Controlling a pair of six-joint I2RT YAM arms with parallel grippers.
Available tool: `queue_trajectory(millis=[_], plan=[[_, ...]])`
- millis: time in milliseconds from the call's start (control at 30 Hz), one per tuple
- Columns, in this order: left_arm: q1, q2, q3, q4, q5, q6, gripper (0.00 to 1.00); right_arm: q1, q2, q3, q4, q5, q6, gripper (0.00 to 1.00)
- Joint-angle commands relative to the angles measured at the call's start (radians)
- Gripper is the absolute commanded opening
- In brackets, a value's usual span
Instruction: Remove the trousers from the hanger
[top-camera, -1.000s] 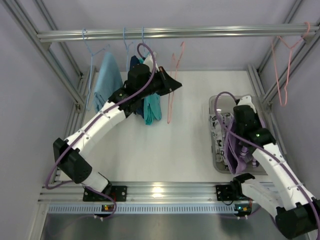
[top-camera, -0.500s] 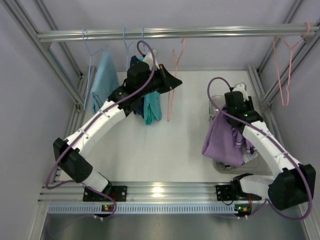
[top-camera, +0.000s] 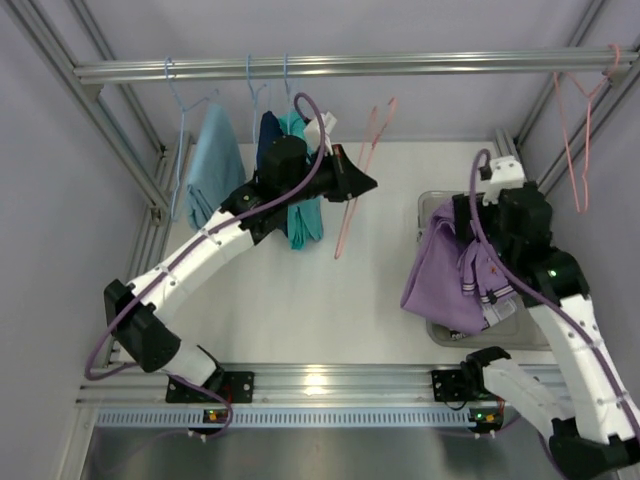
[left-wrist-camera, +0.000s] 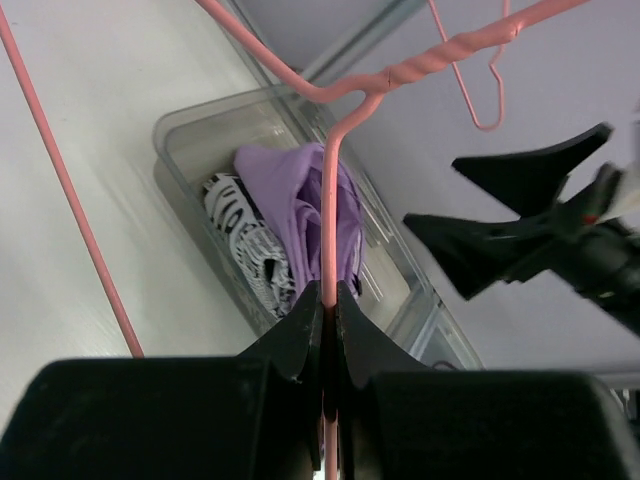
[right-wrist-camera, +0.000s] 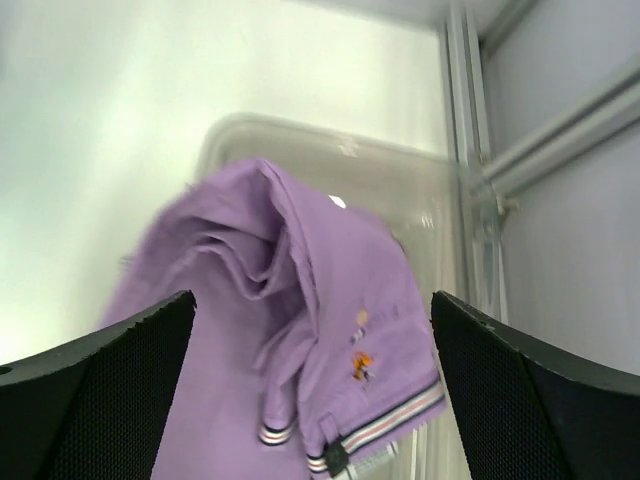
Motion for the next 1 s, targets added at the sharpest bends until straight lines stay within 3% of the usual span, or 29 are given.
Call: queue_trajectory(millis=[0, 200, 467, 667, 967], plan=[[-0.067, -0.081, -0.014, 0.101, 0.019, 0.059, 0.00, -0.017, -0.119, 0.078, -0.073, -0.196, 0.055, 0.99], [-0.126, -0.031, 0.062, 0.089, -0.107, -0.011, 0.00, -0.015, -0.225, 0.131, -0.050, -0.426, 0.195, 0.99], [-0.223, 0.199, 0.378, 0.066, -0.283, -0.151, 0.00, -0.017, -0.268, 0.093, 0.068, -0.593, 0.319, 0.74], [-0.248, 0.315, 0.521, 0.077, -0.337, -0.194, 0.00, -0.017, -0.256, 0.125, 0.111, -0.739, 0.434, 0.73], [-0.317, 0.330, 0.538, 0.080, -0.358, -0.160, 0.00, -0.017, -0.129, 0.110, 0.114, -0.672, 0.566, 0.71]])
